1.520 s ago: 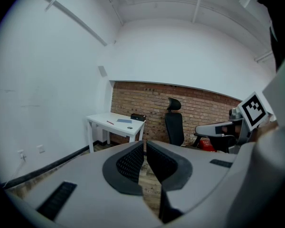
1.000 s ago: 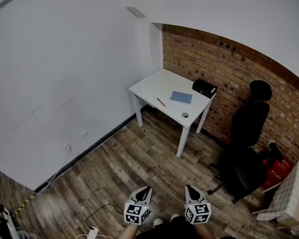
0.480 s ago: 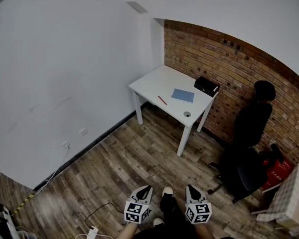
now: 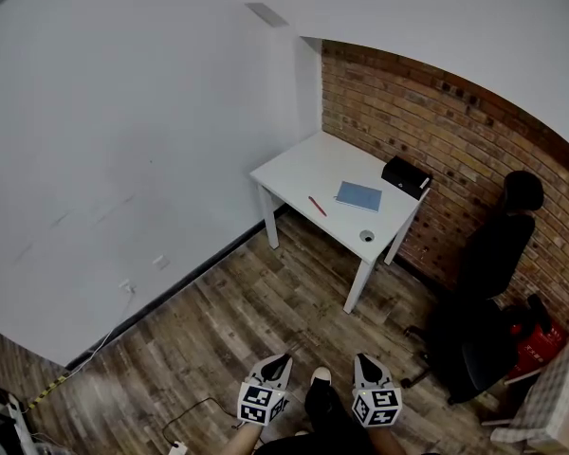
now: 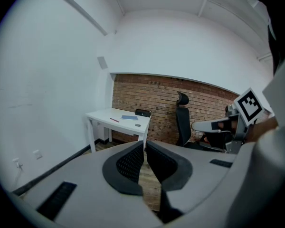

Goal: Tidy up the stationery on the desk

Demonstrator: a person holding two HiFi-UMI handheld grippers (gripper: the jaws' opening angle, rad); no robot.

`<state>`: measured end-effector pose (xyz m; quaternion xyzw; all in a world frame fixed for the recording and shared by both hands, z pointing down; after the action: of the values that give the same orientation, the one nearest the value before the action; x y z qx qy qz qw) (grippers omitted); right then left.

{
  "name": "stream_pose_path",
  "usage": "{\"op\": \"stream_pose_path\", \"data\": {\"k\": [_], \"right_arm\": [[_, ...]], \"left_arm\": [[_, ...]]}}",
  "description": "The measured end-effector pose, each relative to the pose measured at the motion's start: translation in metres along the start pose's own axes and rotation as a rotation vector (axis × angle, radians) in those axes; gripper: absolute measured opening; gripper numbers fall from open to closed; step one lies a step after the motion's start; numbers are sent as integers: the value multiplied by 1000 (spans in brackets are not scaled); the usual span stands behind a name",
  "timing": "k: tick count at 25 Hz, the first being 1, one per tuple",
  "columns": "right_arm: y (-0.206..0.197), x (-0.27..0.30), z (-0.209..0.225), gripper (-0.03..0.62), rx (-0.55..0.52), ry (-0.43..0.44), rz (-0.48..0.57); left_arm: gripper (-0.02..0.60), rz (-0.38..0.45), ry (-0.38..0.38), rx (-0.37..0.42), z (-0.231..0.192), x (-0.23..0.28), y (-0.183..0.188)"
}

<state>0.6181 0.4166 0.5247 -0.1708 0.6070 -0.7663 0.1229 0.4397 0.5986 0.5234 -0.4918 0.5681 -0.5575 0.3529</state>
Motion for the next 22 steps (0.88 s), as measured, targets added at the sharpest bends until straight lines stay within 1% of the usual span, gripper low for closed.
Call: {"op": "stream_pose_path", "data": {"k": [5,9,15,22], "right_arm": [[17,61,21,23,9,9,5],[36,106,44,23,18,8,17],[52,169,79,23,34,11,20],[63,228,109,23,39,35,16]], "left_arm": [[31,-4,5,13,-29,53,19],[31,-11,2,27,-46,99,38],[31,-13,1,48,-67,167,60],[31,-22,29,54,-86,216,70]]}}
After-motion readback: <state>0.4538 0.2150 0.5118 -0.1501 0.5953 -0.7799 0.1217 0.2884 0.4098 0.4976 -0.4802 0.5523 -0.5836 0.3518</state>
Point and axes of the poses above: the fingertips, and each gripper's own axes: x forward along the fingers, z to its right, y out of its top, the point moved 9 cm from there along -x, backward along the fingers, and after that the axes turned 14 degrees about z, right-handed, at the moved point
